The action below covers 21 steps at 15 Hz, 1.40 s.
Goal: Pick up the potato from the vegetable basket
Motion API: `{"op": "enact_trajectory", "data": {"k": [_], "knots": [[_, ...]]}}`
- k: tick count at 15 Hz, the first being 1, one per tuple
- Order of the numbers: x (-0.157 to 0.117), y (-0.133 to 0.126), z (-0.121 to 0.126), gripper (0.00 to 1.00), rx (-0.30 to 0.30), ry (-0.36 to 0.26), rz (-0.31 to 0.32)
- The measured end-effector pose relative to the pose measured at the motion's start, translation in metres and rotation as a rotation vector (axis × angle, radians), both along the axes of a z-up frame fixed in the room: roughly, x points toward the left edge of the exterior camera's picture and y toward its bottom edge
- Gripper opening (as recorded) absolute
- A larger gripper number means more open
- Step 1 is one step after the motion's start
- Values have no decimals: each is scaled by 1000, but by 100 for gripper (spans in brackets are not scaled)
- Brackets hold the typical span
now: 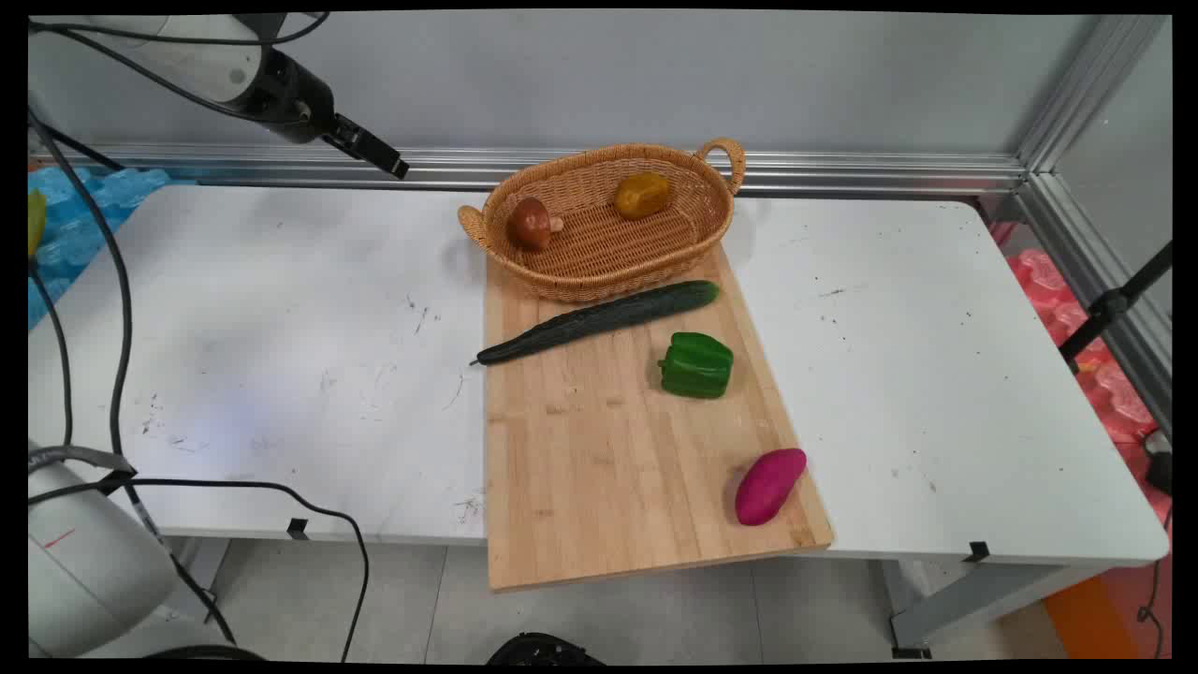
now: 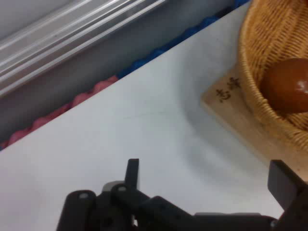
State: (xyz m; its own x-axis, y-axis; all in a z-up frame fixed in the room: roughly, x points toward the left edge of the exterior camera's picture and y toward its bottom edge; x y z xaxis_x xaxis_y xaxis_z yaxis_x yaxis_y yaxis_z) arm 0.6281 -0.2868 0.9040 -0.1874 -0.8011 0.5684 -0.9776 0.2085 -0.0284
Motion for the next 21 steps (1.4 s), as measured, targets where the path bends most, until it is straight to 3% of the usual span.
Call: {"op": "enact_trajectory", "data": {"k": [4,8,14,21], "knots": [[-9,-6,6,100,-3,1,-61],[-41,-25,22,100,-7,9,-151],[-99,-81,29,100,-25,7,-251],[-159,-149,6,100,-14,-11,-331]]}}
